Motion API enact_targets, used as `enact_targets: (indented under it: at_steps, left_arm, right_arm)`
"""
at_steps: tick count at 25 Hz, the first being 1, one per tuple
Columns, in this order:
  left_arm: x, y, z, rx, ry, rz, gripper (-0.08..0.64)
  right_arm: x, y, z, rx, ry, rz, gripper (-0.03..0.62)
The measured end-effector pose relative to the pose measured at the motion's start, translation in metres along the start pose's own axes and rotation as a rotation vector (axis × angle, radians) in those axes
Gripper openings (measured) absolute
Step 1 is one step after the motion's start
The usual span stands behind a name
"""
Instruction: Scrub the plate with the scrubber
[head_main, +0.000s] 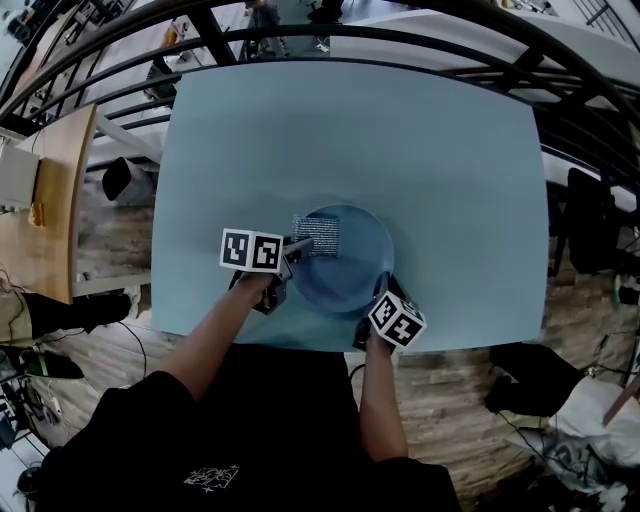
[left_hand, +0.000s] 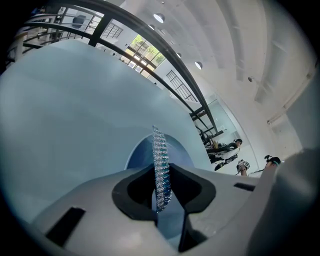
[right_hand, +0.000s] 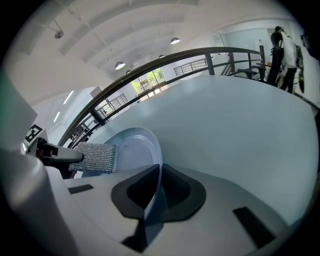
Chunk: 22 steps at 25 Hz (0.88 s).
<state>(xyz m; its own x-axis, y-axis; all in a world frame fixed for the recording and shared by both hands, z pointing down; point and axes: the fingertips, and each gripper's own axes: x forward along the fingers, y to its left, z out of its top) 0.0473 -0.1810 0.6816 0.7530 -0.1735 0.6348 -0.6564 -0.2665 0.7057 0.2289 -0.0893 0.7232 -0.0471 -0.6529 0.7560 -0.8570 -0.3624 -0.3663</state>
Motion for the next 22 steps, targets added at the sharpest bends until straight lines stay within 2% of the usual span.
enact_targets:
  at_steps: [5,12,22]
  left_arm:
    - [-0.013,0.007,-0.008,-0.038,0.001,0.009,0.087]
    - [-0.035,0.018,-0.024,-0.047,0.024,0.015,0.087]
    - [-0.040,0.011,-0.069,-0.054,0.110,-0.040,0.087]
  right_arm:
    - [-0.001,-0.001,0.003,-0.004,0.000,-0.001,0.021]
    - [-0.001,0.000,0.003,-0.019,0.003,-0.005,0.021]
    - [0.000,0.002,0.003,-0.038,0.004,-0.010,0.021]
